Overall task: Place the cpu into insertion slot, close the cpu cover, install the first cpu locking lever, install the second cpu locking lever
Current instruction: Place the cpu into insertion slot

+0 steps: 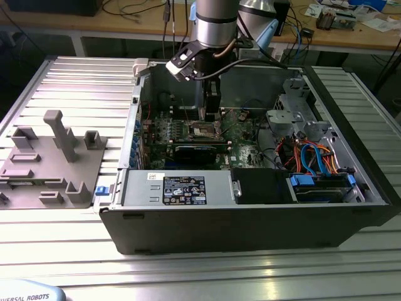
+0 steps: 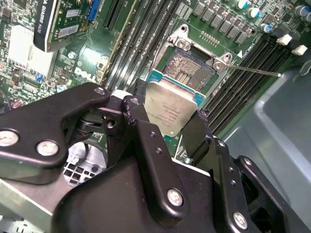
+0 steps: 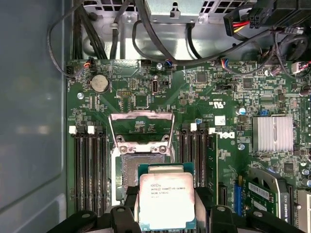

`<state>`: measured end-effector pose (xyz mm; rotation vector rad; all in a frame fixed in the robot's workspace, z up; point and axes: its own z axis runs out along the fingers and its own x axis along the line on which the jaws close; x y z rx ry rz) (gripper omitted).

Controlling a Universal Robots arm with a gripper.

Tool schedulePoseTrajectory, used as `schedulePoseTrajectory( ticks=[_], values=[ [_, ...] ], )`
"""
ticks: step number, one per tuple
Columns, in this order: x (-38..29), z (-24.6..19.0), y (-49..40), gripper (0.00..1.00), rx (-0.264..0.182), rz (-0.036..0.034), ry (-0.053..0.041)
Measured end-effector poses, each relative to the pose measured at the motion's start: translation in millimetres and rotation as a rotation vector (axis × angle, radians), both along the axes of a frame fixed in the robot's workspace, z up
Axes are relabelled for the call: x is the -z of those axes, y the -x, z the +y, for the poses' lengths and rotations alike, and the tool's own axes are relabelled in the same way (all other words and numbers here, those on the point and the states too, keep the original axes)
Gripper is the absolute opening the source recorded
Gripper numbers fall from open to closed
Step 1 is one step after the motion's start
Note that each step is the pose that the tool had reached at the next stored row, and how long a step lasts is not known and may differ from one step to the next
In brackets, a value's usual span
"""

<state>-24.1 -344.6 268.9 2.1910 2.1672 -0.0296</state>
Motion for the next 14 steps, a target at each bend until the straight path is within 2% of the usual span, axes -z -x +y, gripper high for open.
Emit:
schedulePoseTrajectory(
  ticks=[9, 14],
  values=[
    [11.2, 5.5, 0.0, 0.54, 0.0, 0.0, 0.0001],
    [16.6, 7.0, 0.9, 0.54, 0.0, 0.0, 0.0002]
  ],
)
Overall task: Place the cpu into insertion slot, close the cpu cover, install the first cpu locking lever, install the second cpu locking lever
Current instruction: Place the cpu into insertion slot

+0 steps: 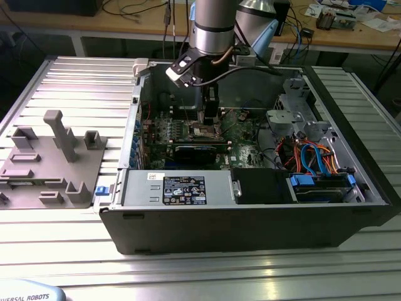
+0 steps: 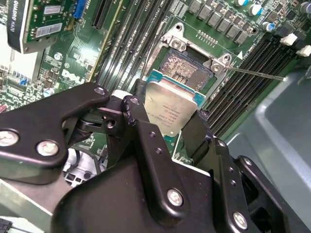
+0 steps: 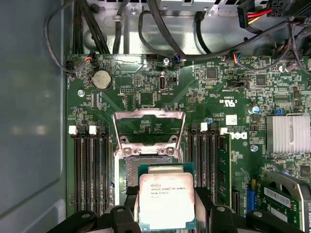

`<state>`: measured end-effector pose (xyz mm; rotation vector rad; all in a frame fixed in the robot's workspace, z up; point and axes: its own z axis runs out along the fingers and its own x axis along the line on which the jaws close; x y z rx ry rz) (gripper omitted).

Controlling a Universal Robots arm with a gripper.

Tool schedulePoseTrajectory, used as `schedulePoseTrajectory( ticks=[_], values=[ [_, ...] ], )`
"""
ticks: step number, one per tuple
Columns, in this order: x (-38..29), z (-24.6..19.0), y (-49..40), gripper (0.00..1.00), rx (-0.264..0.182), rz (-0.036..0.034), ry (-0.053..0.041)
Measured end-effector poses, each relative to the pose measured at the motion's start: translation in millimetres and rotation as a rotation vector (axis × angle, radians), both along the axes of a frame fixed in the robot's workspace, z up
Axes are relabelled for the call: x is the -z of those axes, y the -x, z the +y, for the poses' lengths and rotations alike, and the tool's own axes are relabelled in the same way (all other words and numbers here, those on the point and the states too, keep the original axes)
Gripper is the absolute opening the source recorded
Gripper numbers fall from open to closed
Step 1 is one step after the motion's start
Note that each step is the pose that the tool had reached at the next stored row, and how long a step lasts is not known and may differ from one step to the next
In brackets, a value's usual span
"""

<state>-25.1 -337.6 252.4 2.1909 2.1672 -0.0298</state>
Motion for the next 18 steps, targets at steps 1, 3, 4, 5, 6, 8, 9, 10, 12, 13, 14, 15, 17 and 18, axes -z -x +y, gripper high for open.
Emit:
schedulePoseTrajectory(
  ticks=[1, 3, 4, 5, 6, 8, 9, 10, 12, 13, 14, 15, 17, 18],
  values=[
    [1.9, 0.7, 0.5, 0.54, 0.0, -0.0001, -0.0001],
    [3.8, 1.2, 0.8, 0.54, 0.0, -0.0002, -0.0008],
    [4.2, 1.3, 0.8, 0.54, 0.0, -0.0001, -0.0015],
    [5.2, 1.4, 1.0, 0.54, 0.0, -0.0001, -0.0029],
    [6.5, 1.6, 1.1, 0.54, 0.0, -0.0001, -0.0039],
    [8.2, 1.7, 1.2, 0.54, -0.002, 0.0, -0.0043],
    [9.6, 1.8, 1.2, 0.54, -0.003, 0.0, -0.0044],
    [10.9, 1.9, 1.2, 0.54, -0.003, -0.0001, -0.0045],
    [15.4, 2.2, 1.3, 0.54, -0.003, 0.0, -0.0043],
    [17.1, 2.7, 1.3, 0.54, -0.003, 0.0, -0.0043],
    [18.6, 3.8, 1.3, 0.54, -0.003, 0.0, -0.0042],
    [20.6, 5.2, 1.2, 0.54, -0.003, 0.0, -0.0044],
    [22.1, 6.5, 1.2, 0.54, -0.003, -0.0001, -0.0045],
    [23.3, 6.9, 1.2, 0.54, -0.003, -0.0001, -0.0044]
  ],
)
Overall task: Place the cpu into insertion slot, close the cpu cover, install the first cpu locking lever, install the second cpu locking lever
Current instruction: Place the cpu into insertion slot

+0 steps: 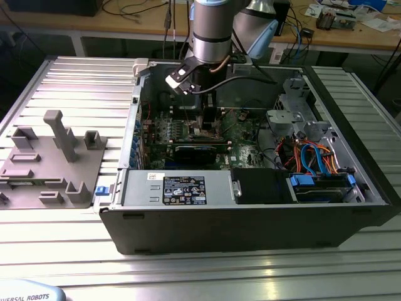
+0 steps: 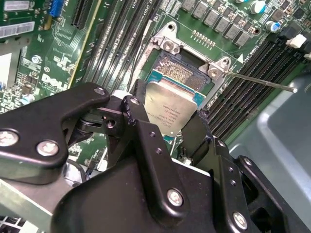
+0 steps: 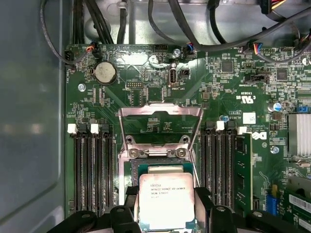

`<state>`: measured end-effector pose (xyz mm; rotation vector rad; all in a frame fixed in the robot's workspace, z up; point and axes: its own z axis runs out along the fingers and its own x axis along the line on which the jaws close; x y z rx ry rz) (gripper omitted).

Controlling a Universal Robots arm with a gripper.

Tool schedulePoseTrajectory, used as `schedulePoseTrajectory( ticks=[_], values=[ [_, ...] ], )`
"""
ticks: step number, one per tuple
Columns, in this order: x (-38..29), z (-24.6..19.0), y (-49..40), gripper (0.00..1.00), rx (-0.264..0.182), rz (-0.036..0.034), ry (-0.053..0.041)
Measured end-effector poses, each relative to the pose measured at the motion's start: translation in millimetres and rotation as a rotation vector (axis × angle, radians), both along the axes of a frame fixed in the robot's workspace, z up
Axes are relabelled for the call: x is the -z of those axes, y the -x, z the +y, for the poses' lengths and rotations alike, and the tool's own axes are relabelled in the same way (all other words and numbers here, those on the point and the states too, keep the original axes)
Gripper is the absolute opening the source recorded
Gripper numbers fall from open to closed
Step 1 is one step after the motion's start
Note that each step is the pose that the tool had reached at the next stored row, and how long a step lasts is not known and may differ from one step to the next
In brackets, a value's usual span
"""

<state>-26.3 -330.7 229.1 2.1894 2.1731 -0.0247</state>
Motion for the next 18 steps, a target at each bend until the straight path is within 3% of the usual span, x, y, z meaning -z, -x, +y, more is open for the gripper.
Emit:
schedulePoseTrajectory(
  ticks=[18],
  values=[
    [19.9, 0.3, 3.1, 0.54, 0.032, 0.0, 0.0]
  ],
)
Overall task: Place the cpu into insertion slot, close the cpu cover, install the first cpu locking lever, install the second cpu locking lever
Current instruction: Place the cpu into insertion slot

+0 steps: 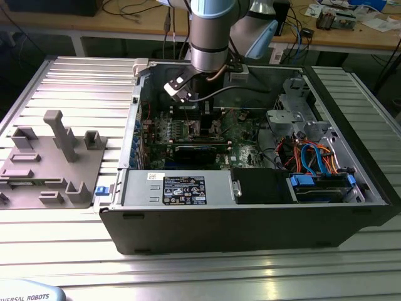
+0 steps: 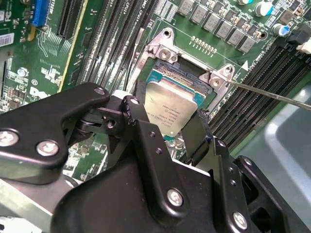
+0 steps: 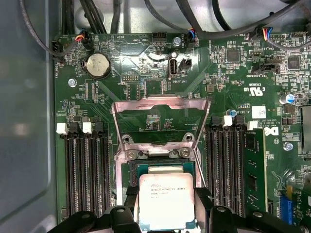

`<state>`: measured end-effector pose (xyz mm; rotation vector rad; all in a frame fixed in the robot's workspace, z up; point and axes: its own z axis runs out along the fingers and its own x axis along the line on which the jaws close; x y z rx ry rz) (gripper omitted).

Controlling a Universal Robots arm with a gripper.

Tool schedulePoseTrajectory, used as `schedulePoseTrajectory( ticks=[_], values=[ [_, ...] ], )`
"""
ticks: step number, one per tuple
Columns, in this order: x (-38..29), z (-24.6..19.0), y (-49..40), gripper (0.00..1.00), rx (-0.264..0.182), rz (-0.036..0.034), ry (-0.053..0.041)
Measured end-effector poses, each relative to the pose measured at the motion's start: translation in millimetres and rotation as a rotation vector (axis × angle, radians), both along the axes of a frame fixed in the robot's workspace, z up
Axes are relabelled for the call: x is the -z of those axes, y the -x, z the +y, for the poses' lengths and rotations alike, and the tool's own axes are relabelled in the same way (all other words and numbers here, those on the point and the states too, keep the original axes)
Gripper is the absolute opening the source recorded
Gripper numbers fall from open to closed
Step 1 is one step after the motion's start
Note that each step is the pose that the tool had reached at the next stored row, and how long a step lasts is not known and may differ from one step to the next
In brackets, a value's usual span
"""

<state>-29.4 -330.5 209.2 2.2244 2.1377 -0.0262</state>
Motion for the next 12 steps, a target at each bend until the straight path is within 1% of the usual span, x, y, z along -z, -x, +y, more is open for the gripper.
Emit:
schedulePoseTrajectory(
  ticks=[6, 12],
  values=[
    [6.3, 1.9, 1.8, 0.54, 0.004, 0.0001, 0.0001],
    [9.0, 3.0, 1.9, 0.54, 0.004, 0.0001, -0.0001]
  ],
)
